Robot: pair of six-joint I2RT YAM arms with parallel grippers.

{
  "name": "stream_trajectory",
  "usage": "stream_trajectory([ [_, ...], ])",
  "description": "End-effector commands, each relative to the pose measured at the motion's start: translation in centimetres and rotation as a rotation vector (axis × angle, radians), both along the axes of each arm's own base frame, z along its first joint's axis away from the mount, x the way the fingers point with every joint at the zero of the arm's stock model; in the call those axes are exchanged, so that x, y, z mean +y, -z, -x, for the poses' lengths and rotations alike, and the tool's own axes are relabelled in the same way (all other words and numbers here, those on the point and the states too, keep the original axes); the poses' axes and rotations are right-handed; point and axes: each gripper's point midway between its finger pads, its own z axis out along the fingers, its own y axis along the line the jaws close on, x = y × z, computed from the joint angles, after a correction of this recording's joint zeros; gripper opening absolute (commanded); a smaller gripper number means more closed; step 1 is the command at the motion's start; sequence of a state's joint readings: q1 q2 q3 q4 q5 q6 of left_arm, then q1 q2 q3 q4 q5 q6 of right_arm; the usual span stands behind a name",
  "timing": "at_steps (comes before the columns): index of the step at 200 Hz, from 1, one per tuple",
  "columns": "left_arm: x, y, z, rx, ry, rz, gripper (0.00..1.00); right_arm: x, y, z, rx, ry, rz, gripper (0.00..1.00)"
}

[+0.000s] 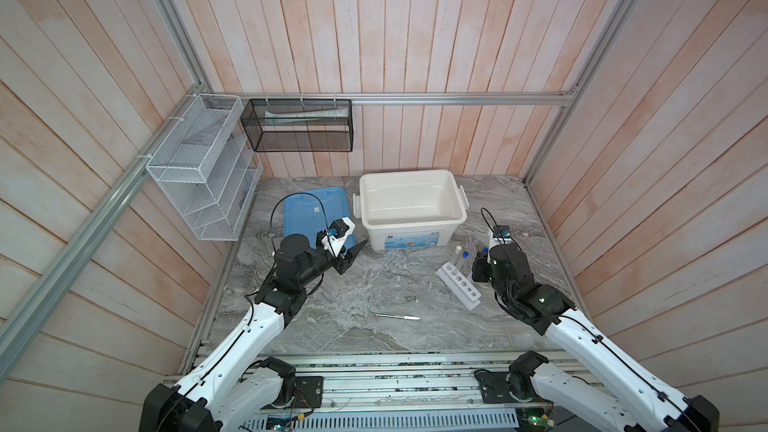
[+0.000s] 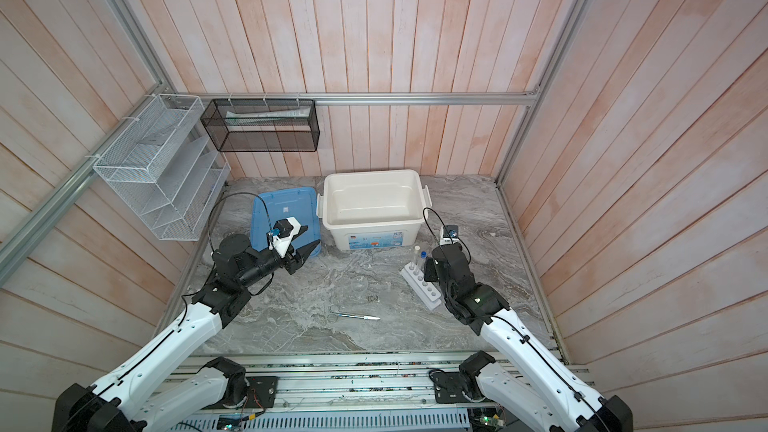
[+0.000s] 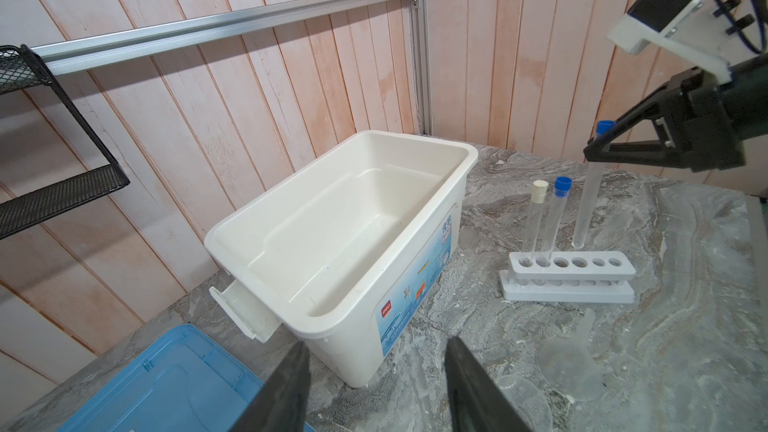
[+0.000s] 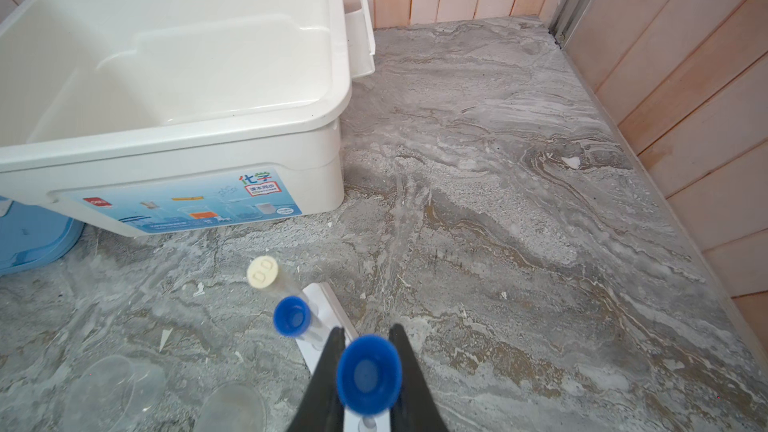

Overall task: Organize the chemistry lab equipment
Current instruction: 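Lower the blue-capped tube into the white rack with the right gripper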

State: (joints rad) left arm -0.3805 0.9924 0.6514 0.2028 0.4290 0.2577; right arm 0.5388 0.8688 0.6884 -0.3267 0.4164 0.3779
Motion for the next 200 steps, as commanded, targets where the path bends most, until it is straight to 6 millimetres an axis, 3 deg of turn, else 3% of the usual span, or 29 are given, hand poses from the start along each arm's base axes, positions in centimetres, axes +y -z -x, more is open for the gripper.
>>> stream_trajectory([
  [1, 0.0, 0.1, -0.2, 0.002, -0.007, 0.006, 0.54, 0.4, -1.5, -1.4, -0.077, 0.012, -0.050, 0.08],
  [106, 0.0, 0.5, -0.4, 0.013, -0.005, -0.001, 0.54, 1.8, 0.1, -1.8, -0.045, -0.038, -0.088, 0.08],
  [200, 0.0, 0.7, -0.4, 0.018, -0.003, -0.006, 0.54, 1.7, 1.4, -0.9, -0.011, -0.038, -0.108, 0.08],
])
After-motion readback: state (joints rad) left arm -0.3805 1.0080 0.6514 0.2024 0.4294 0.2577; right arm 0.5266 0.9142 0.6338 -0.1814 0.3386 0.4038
